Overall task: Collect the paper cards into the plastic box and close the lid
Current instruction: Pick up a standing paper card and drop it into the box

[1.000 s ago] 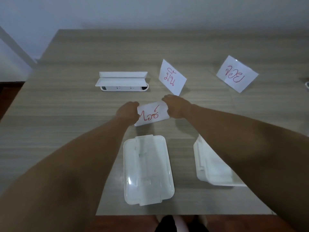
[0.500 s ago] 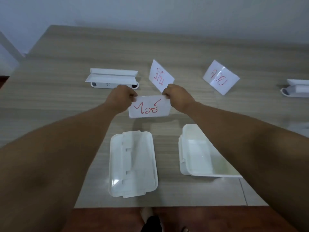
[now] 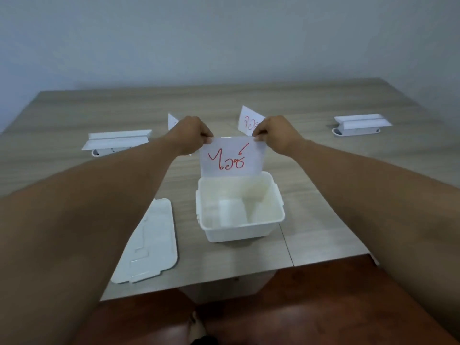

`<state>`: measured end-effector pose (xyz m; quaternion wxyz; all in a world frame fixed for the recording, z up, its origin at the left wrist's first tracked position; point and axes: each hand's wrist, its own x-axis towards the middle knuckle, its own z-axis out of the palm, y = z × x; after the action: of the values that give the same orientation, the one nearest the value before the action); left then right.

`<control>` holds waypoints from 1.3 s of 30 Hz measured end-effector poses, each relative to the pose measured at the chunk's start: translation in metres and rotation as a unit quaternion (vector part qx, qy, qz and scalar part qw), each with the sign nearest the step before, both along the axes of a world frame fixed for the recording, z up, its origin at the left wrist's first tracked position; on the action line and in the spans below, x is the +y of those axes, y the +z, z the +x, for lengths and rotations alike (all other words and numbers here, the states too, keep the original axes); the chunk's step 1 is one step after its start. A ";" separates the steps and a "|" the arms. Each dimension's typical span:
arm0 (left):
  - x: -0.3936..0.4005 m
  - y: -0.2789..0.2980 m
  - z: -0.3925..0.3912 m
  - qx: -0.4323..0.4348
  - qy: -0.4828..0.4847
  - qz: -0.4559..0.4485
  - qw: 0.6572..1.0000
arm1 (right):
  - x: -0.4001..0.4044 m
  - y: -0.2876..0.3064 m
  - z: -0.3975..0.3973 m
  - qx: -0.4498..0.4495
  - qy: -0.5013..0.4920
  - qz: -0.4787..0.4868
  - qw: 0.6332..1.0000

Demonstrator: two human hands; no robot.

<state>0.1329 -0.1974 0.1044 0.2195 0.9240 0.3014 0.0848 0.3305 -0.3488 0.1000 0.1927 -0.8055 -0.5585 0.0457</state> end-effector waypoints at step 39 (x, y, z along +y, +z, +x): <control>0.014 -0.097 0.088 0.195 -0.154 -0.061 0.967 | -0.055 -0.073 0.034 0.164 -0.170 -0.111 0.965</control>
<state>0.2209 -0.1834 0.0078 0.2227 0.9428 0.1974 -0.1502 0.3648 -0.4039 0.0266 0.1953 -0.8865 -0.3657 0.2053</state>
